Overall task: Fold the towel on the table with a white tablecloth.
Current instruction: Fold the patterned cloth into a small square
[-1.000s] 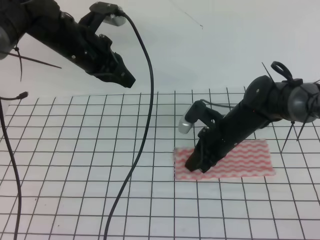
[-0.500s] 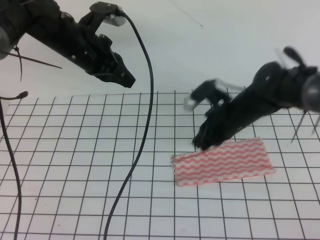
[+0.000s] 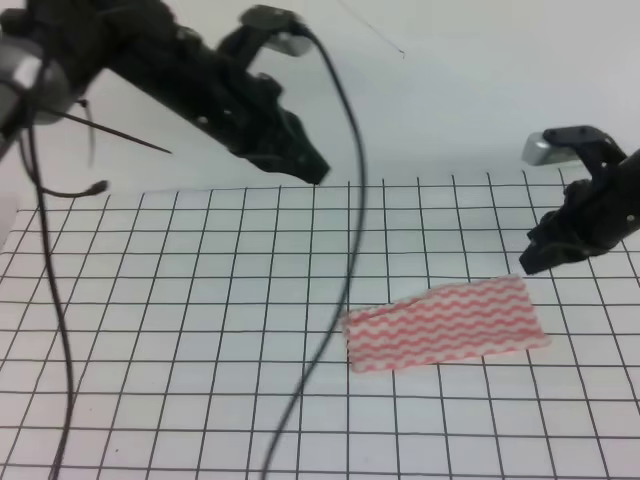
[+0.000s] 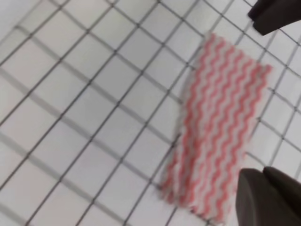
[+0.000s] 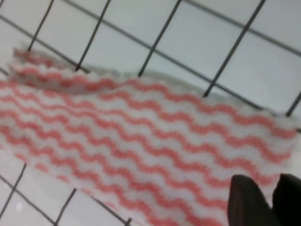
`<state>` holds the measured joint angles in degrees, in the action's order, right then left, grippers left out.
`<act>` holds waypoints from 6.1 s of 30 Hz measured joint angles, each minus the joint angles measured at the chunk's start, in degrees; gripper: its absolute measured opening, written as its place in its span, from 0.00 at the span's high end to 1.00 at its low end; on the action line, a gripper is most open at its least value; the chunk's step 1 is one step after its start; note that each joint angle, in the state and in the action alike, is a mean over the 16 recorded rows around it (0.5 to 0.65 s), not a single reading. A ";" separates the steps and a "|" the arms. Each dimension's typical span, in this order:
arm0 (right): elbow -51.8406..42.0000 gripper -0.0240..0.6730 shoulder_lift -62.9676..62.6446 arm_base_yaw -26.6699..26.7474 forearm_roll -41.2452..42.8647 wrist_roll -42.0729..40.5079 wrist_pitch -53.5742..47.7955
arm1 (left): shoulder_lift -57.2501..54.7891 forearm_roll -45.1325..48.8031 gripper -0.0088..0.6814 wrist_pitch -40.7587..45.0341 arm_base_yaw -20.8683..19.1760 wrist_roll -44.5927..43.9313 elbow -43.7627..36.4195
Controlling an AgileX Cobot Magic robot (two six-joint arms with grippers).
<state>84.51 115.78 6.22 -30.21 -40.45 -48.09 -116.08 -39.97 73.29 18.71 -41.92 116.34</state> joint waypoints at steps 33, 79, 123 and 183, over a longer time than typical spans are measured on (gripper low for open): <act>-5.56 0.63 0.01 -2.66 -0.95 2.30 0.53 | 29.21 1.10 0.95 -35.57 3.45 1.94 -44.28; -5.10 0.96 4.19 1.96 -4.20 4.33 -1.06 | 23.76 -5.00 0.76 -34.55 3.45 -2.33 -46.30; 0.88 0.95 6.38 18.64 -18.04 -3.01 2.07 | 23.76 9.05 0.76 -35.92 3.34 2.97 -46.30; 2.36 0.96 7.97 21.05 -18.81 -10.78 0.88 | 23.76 10.04 0.84 -35.54 3.34 2.97 -46.30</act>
<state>86.87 123.75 27.27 -49.02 -51.22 -47.20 -92.32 -29.94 37.75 22.04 -38.95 70.04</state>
